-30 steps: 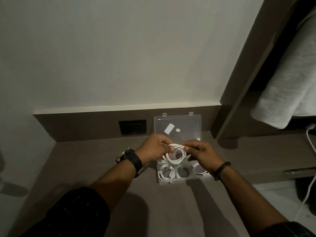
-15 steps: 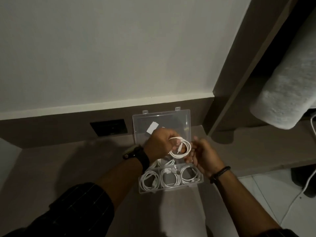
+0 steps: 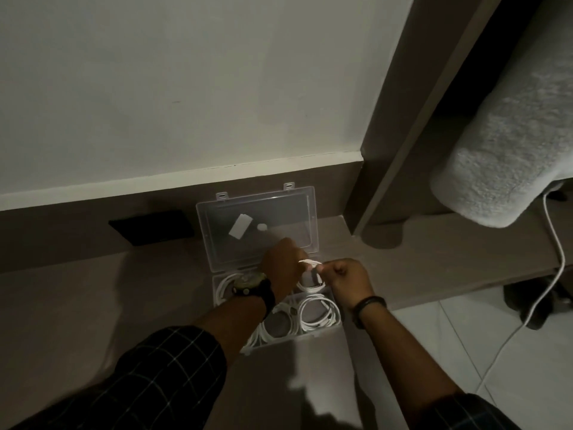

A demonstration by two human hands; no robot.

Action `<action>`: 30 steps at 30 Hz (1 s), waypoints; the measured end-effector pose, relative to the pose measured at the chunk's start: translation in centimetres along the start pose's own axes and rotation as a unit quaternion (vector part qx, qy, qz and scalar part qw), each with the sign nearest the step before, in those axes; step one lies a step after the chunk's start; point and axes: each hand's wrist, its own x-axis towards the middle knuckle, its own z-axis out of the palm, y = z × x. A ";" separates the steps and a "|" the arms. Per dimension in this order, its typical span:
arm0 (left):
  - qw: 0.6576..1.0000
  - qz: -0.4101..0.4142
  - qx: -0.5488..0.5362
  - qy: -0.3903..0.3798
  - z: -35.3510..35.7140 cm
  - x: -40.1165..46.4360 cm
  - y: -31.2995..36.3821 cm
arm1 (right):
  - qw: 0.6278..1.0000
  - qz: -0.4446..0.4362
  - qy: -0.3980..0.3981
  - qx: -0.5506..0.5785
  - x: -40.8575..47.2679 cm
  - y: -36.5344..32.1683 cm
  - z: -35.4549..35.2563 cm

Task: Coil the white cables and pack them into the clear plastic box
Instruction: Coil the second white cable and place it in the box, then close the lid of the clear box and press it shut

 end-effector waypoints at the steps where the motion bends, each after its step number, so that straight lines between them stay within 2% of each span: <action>1: 1.000 0.000 0.027 0.006 0.0 0.2 -0.1 | 0.999 -0.011 0.009 -0.032 0.2 0.0 0.2; 4: 0.996 0.014 0.084 0.017 0.0 0.1 -0.2 | 0.993 -0.052 0.035 -0.100 0.5 0.2 0.8; 11: 0.996 -0.034 0.038 0.072 0.5 -0.8 -0.4 | 0.982 -0.066 0.118 -0.136 0.9 -0.6 1.5; 15: 0.992 0.008 0.125 0.018 -0.1 -0.7 -0.5 | 0.969 -0.097 0.115 -0.196 1.2 -0.9 1.4; 17: 0.982 0.043 0.185 -0.023 -0.5 -0.9 -0.8 | 0.968 -0.110 0.090 -0.207 1.3 -0.9 1.0; 19: 0.972 0.053 0.224 -0.041 -0.6 -1.0 -1.2 | 0.966 -0.135 0.021 -0.218 1.2 -0.6 0.2; 21: 0.970 0.036 0.234 -0.043 -0.5 -1.1 -1.7 | 0.959 -0.147 -0.072 -0.234 0.9 -0.4 -0.8; 23: 0.972 0.018 0.232 -0.043 0.0 -1.1 -1.9 | 0.944 -0.149 -0.128 -0.264 0.8 -0.3 -1.7; 26: 0.968 0.036 0.245 -0.037 0.5 -0.8 -2.2 | 0.922 -0.157 -0.159 -0.316 1.3 -0.8 -2.0; 30: 0.961 0.042 0.272 -0.035 0.8 -0.1 -2.3 | 0.911 -0.152 -0.185 -0.336 2.5 -2.1 -2.0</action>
